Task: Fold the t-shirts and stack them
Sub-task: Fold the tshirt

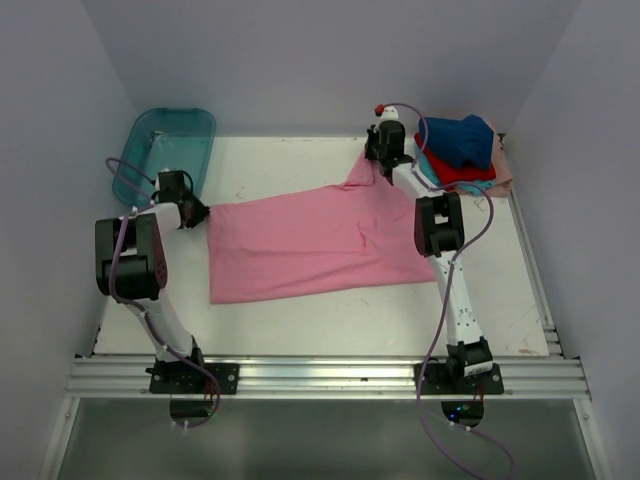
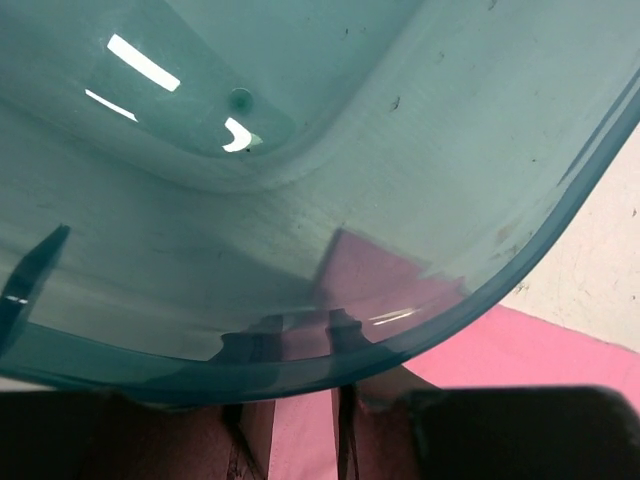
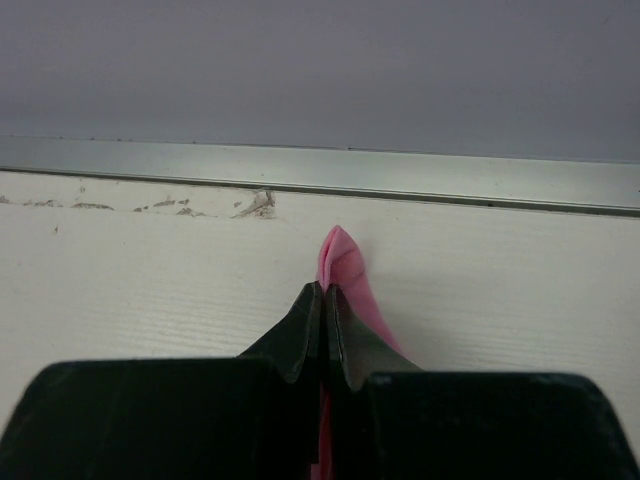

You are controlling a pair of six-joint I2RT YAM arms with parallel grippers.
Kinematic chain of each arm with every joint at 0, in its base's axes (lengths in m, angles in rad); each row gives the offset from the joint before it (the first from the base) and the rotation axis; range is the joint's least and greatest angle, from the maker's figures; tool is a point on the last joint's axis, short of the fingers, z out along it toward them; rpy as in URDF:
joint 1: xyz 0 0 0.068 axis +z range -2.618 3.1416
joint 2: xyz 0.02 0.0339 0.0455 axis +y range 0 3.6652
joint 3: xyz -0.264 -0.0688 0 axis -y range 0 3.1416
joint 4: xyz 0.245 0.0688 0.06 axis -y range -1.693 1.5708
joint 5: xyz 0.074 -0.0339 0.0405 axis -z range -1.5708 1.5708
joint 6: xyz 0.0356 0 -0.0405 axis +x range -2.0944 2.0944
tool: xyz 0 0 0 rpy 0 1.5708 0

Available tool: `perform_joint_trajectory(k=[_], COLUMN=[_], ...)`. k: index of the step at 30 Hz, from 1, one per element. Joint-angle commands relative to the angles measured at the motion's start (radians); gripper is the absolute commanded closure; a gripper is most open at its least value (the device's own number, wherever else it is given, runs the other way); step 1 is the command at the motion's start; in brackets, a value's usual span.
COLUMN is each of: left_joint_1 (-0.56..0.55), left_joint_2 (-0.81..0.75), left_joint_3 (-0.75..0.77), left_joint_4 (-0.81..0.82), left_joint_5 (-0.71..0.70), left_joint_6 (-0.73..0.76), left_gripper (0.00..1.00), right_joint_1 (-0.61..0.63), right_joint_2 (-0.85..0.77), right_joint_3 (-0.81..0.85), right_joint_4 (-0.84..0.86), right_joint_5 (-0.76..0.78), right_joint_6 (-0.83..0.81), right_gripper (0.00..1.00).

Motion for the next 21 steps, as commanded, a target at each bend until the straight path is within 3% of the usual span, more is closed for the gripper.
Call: perform_joint_trajectory(k=[1,8,21], left_joint_1=[0.026,0.03,0.029], left_joint_2=[0.112,0.181,0.306], left_joint_3=[0.031,0.134,0.297], left_joint_4=[0.087,0.064,-0.016], left_joint_5=[0.06,0.127,0.226], left_joint_6=[0.037,0.045,0.074], left_gripper=[0.7,0.66,0.68], right_joint_1=[0.0,0.0,0.0], right_joint_2=[-0.057,-0.06,-0.068], right_joint_3=[-0.009,-0.015,-0.03], right_joint_4=[-0.013,-0.012,-0.003], right_joint_5=[-0.004,-0.005,-0.005], right_joint_6=[0.0,0.0,0.002], right_gripper=[1.0,1.0,1.0])
